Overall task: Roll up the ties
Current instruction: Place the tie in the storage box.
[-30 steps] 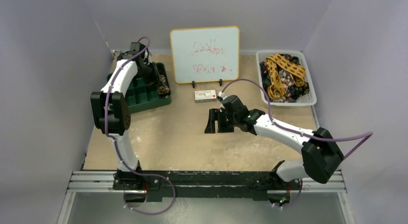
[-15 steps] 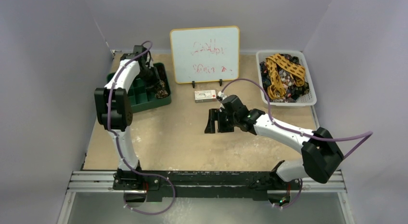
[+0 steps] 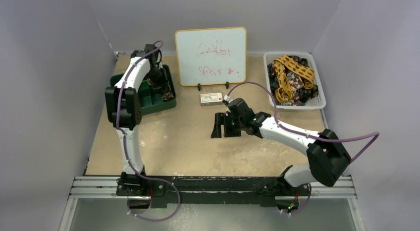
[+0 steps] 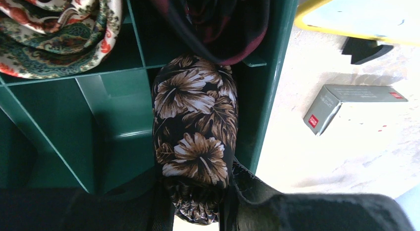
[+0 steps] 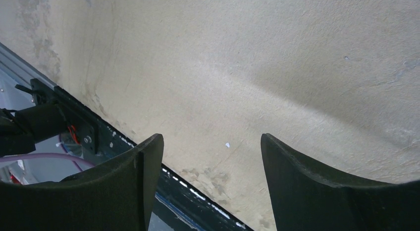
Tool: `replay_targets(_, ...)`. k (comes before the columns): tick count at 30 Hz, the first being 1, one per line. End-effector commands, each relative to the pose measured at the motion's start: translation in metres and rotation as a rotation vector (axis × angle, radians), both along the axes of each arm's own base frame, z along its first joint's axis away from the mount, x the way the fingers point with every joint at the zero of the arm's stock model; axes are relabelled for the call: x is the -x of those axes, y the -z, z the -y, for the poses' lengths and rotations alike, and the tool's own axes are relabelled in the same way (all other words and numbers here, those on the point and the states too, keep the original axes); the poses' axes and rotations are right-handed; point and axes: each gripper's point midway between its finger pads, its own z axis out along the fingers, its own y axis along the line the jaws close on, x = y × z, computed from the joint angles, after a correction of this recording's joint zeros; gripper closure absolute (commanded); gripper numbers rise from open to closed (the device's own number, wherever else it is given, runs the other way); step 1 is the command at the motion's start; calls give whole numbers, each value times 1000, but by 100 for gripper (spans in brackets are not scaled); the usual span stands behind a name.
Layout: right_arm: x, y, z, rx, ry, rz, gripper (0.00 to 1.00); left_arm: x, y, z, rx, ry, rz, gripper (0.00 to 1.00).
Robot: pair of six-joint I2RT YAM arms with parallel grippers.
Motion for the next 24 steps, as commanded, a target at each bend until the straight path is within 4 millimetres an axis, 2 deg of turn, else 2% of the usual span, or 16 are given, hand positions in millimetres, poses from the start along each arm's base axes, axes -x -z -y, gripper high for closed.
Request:
replay_targets(1,-9,-10,-5,-10,-8,29,25,1,-3,1,-56,18,-19,76)
replay_targets(9,-8,-6,-5,-3,-12,21,25,-1,9,0,-99,28,-86,76)
replay_targets(14,-8,-2,-5,3,-17,8,26,1,22,4,-91,42,-128,71)
replay_targets(24,-7,2,-7,6,-26,-5,26,6,24,6,-107,100,-172,65)
